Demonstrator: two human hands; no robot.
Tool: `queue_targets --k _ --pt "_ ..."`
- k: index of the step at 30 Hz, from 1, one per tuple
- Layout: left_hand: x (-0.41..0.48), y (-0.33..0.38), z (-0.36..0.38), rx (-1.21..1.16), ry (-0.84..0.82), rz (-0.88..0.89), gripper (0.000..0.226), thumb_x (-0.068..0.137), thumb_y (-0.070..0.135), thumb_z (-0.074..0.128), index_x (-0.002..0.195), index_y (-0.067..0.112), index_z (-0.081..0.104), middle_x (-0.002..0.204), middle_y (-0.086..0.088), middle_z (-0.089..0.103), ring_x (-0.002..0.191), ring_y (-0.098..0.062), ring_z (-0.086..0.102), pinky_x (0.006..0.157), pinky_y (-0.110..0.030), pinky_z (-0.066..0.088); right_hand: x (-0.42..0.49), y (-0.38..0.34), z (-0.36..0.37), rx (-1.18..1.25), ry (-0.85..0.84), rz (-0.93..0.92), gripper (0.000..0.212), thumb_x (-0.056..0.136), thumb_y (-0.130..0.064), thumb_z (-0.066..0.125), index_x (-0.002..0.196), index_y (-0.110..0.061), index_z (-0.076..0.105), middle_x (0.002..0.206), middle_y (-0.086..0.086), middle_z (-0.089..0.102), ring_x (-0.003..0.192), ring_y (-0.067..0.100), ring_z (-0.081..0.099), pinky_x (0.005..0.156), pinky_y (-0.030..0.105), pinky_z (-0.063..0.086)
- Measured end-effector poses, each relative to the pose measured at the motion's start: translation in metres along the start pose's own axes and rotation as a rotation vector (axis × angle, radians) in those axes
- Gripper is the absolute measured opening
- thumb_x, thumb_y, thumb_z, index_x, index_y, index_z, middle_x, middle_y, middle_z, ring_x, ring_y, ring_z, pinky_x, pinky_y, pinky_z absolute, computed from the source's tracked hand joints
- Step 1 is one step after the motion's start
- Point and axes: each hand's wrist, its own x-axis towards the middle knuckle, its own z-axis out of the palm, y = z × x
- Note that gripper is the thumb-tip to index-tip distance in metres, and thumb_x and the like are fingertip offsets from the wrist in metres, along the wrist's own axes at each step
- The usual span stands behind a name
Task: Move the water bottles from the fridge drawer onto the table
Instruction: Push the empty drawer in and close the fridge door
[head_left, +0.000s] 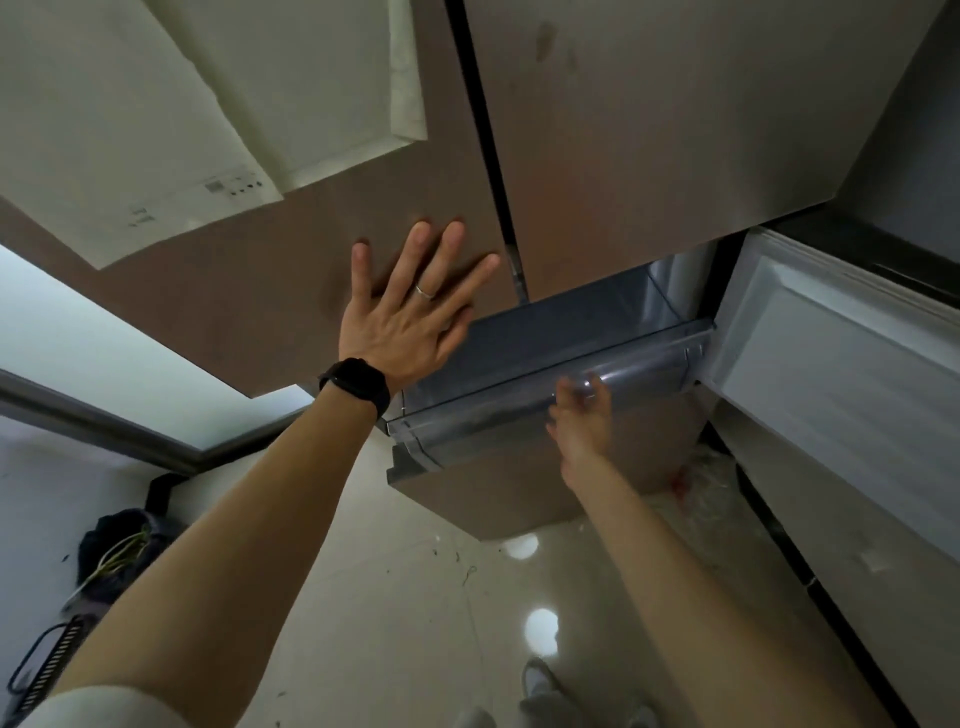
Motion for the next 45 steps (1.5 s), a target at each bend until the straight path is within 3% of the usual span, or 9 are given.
queue_targets --k 3,6,8,12,26,30,36,40,45 --pt "-0.001 0.001 0.001 -0.007 -0.007 0.002 0.066 0.099 0.056 0.044 0.158 0.040 0.017 0.167 0.000 -0.016 0.154 -0.022 -0.013 0.118 -0.059 -0.009 0.003 0.005 0.008 -0.231 0.182 -0.328 0.079 0.092 -0.042 0.066 0.156 -0.035 0.021 0.163 0.001 0.012 0.135 0.019 0.040 0.099 0.029 0.041" --pt "-0.001 0.000 0.002 0.025 0.004 0.011 0.066 0.099 0.055 0.045 0.158 0.039 0.020 0.167 -0.001 -0.015 0.154 -0.023 -0.014 0.117 -0.059 -0.010 0.006 0.026 0.017 -0.398 0.088 -0.535 0.096 0.092 -0.048 0.063 0.159 -0.027 -0.003 0.165 -0.010 -0.015 0.149 0.006 0.008 0.116 0.029 0.027" --pt "-0.001 0.000 0.002 0.025 0.000 0.013 0.066 0.099 0.054 0.045 0.158 0.039 0.020 0.167 -0.001 -0.016 0.153 -0.023 -0.014 0.117 -0.059 -0.011 0.007 0.038 0.022 -0.492 0.037 -0.583 0.105 0.090 -0.060 0.057 0.157 -0.023 -0.014 0.162 -0.012 -0.026 0.151 0.013 0.007 0.122 0.043 0.023" --pt "-0.003 0.000 0.004 0.027 -0.002 0.009 0.067 0.098 0.054 0.045 0.158 0.039 0.020 0.167 -0.002 -0.016 0.153 -0.023 -0.014 0.117 -0.059 -0.012 0.019 0.039 0.035 -0.563 0.024 -0.589 0.107 0.089 -0.069 0.048 0.155 -0.019 -0.019 0.162 -0.007 -0.028 0.151 0.026 0.016 0.117 0.063 0.020" --pt "-0.002 0.000 0.005 0.027 -0.012 0.025 0.066 0.099 0.055 0.043 0.158 0.038 0.019 0.166 -0.003 -0.017 0.153 -0.024 -0.015 0.117 -0.058 -0.013 0.081 0.002 0.062 -0.708 -0.180 -0.511 0.115 0.088 -0.056 0.064 0.149 -0.033 -0.031 0.158 -0.011 -0.033 0.152 0.027 0.002 0.114 0.064 0.028" --pt "-0.003 0.000 0.002 0.006 -0.055 0.021 0.063 0.100 0.054 0.041 0.157 0.038 0.021 0.166 -0.001 -0.020 0.153 -0.023 -0.017 0.117 -0.058 -0.015 0.092 -0.014 0.047 -0.891 -0.303 -0.477 0.108 0.091 -0.055 0.058 0.151 -0.031 -0.028 0.161 -0.010 -0.028 0.153 0.026 0.000 0.116 0.067 0.016" --pt "0.000 0.002 -0.008 -0.075 -0.160 -0.006 0.064 0.103 0.053 0.036 0.159 0.039 0.009 0.165 0.004 -0.024 0.152 -0.019 -0.020 0.117 -0.057 -0.018 0.071 -0.046 0.003 -1.101 -0.377 -0.437 0.083 0.099 -0.044 0.053 0.158 -0.030 -0.003 0.166 0.001 -0.010 0.153 0.028 0.003 0.120 0.055 0.021" --pt "0.001 0.005 -0.019 -0.146 -0.255 -0.041 0.067 0.101 0.051 0.039 0.159 0.039 0.007 0.165 0.005 -0.023 0.153 -0.021 -0.018 0.117 -0.058 -0.019 0.029 -0.060 -0.048 -1.087 -0.335 -0.465 0.069 0.100 -0.038 0.054 0.158 -0.030 0.018 0.167 0.000 0.005 0.153 0.022 0.005 0.123 0.044 0.017" --pt "0.017 0.034 -0.049 -0.286 -0.269 -0.202 0.079 0.089 0.042 0.060 0.159 0.034 0.023 0.167 -0.008 0.000 0.154 -0.031 -0.004 0.116 -0.064 -0.013 -0.031 -0.107 -0.120 -1.017 -0.202 -0.571 0.057 0.099 -0.032 0.058 0.152 -0.035 0.036 0.163 -0.004 0.023 0.150 0.019 0.020 0.122 0.039 0.020"
